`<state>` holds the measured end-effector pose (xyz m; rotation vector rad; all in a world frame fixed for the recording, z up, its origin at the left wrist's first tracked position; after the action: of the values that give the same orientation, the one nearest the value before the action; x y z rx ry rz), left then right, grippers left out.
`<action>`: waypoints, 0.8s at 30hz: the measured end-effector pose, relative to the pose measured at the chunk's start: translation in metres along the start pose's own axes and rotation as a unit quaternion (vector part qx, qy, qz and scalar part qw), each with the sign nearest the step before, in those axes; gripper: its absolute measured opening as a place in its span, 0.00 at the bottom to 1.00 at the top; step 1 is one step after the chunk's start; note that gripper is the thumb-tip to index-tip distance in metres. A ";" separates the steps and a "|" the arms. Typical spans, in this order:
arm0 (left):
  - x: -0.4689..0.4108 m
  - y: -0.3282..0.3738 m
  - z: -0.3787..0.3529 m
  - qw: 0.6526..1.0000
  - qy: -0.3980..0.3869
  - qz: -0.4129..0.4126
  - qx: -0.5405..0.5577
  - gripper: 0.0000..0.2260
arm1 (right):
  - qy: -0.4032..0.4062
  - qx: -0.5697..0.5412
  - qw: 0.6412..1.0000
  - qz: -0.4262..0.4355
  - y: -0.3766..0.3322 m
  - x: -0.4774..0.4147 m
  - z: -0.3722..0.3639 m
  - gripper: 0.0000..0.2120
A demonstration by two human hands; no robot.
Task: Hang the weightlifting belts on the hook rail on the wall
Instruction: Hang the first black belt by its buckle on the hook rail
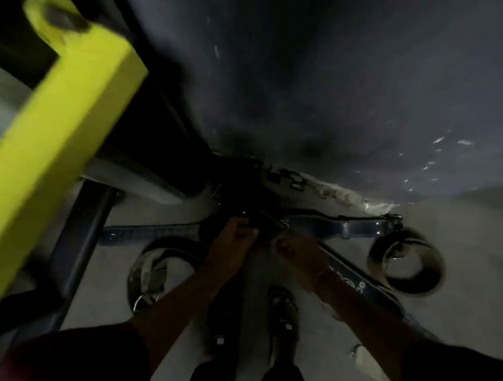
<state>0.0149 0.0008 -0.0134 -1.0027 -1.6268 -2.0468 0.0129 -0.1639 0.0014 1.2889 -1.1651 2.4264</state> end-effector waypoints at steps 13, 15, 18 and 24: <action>-0.193 -0.188 -0.051 0.994 -0.055 0.047 0.077 0.11 | 0.048 0.046 0.996 -0.055 0.172 -0.264 -0.061 0.17; -0.199 -0.200 -0.055 0.992 -0.081 0.072 0.060 0.18 | 0.069 0.050 0.994 -0.065 0.177 -0.269 -0.065 0.22; -0.203 -0.206 -0.058 0.991 -0.070 0.080 0.080 0.16 | 0.065 0.100 0.989 -0.087 0.181 -0.275 -0.069 0.31; -0.183 -0.181 -0.062 0.984 -0.054 0.121 0.121 0.10 | 0.061 -0.028 0.997 -0.032 0.169 -0.249 -0.063 0.17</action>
<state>0.0050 -0.0354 -0.2754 -1.1747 -1.6665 -1.6187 0.0483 -0.1838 -0.3027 1.1267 -1.1336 2.3714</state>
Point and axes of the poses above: each hand's wrist, its own x-axis away from the middle knuckle, its own z-axis out of the back of the hand, y = z × x, the point moved 2 cm from there along -x, towards the middle knuckle, and after that the axes turned 12 degrees about -y, right-handed, at the moved point
